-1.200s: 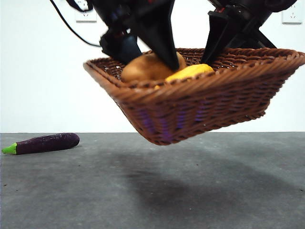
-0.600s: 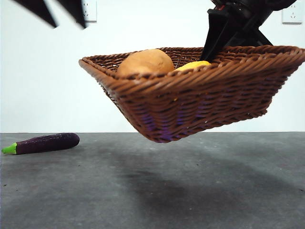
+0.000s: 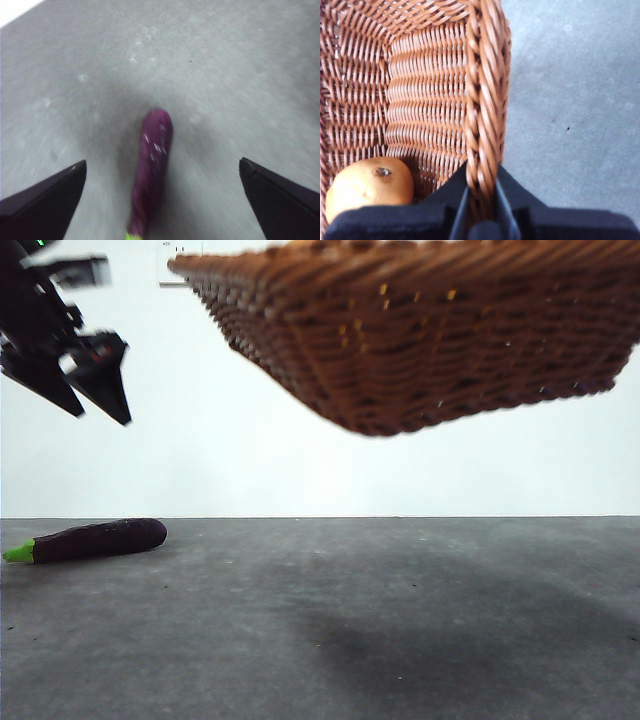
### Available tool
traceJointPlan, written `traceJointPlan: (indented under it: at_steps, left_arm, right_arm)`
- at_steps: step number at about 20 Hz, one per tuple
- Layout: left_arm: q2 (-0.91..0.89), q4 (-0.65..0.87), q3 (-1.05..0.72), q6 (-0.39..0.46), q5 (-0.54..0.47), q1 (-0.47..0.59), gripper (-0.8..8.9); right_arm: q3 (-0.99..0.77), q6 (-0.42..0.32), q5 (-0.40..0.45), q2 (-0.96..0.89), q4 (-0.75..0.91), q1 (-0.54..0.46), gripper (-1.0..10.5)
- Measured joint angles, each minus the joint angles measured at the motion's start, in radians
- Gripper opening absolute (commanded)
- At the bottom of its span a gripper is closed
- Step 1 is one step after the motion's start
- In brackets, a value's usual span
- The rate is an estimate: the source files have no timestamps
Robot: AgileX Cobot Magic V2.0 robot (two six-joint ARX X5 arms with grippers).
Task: Help me put the vegetables on the table into the basket
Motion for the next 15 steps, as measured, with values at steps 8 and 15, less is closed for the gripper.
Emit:
traceJointPlan:
  at_steps: [8,15]
  left_arm:
    - [0.356,-0.221,0.332,0.077,0.016,0.0,5.35]
    - [0.446,-0.2,0.339,0.116,0.016,0.0,5.34]
  right_arm:
    - [0.0,-0.012,0.024,-0.063,-0.048,0.0,-0.1]
    - [0.0,-0.032,0.035,-0.063,-0.081,0.0,-0.1]
